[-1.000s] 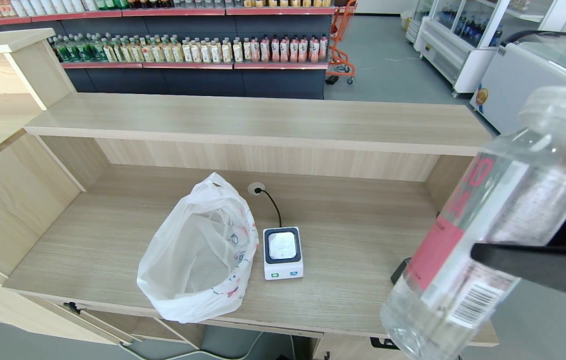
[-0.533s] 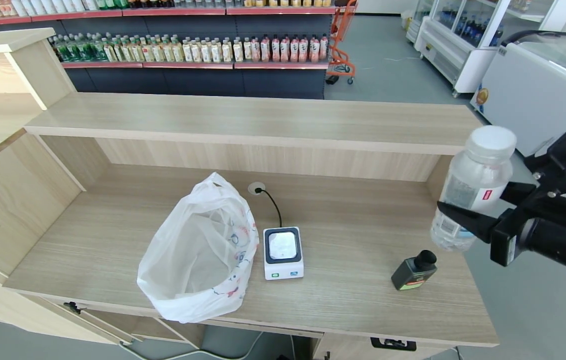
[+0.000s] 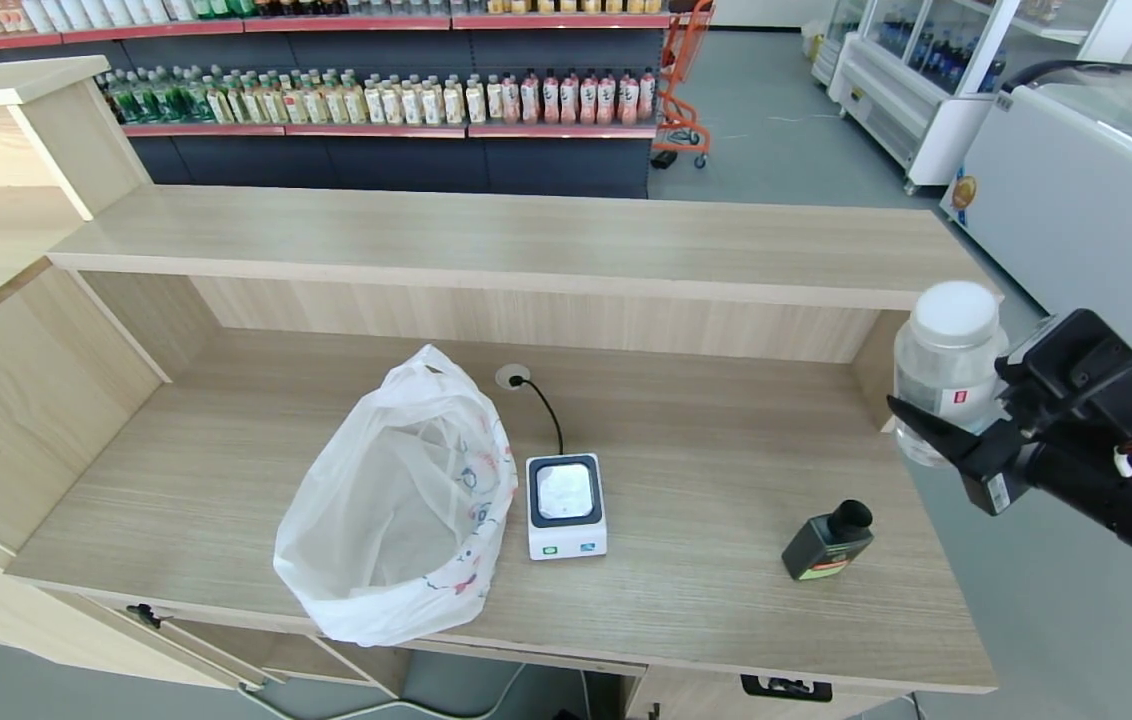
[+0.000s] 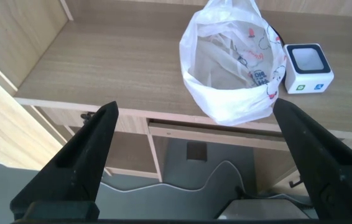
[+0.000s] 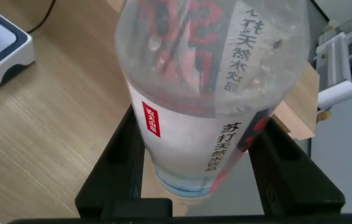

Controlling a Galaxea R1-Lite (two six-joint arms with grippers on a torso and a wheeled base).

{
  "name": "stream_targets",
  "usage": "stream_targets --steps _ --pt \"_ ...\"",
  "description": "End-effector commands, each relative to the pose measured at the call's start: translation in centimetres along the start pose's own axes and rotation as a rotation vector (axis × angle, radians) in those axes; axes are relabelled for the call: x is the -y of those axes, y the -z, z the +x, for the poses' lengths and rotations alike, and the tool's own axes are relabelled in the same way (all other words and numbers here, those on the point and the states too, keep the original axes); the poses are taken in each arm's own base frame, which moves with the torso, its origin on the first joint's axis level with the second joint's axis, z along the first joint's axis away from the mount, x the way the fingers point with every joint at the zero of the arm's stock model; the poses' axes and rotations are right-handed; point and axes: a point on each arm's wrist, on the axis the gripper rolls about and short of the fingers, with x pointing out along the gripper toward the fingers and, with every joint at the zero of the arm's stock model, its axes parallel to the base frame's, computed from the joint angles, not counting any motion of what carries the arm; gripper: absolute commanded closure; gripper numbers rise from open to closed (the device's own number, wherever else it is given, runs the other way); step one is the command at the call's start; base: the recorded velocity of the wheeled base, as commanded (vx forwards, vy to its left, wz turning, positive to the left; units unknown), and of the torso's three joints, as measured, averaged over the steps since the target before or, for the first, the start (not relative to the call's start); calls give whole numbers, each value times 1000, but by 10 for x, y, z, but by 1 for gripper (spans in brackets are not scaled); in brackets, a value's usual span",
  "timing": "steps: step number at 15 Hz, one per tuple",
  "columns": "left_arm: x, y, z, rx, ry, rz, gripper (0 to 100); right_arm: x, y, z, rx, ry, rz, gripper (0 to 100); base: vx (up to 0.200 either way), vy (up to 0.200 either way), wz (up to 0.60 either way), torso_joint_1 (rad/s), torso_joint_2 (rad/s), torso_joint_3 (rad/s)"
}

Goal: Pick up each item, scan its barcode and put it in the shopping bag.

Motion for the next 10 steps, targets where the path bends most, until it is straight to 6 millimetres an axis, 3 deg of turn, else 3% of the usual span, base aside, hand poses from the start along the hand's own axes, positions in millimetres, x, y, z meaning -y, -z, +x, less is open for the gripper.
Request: stream_targets --steps 1,8,10 --pt "0 0 0 2 0 0 0 -6 6 3 -22 -22 -11 100 0 0 0 0 0 0" --pt "0 0 0 2 0 1 0 -8 8 -5 -23 -23 -16 100 0 0 0 0 0 0" --pt "0 0 0 2 0 1 0 -7 8 -2 -23 -23 -28 100 0 200 0 2 2 0"
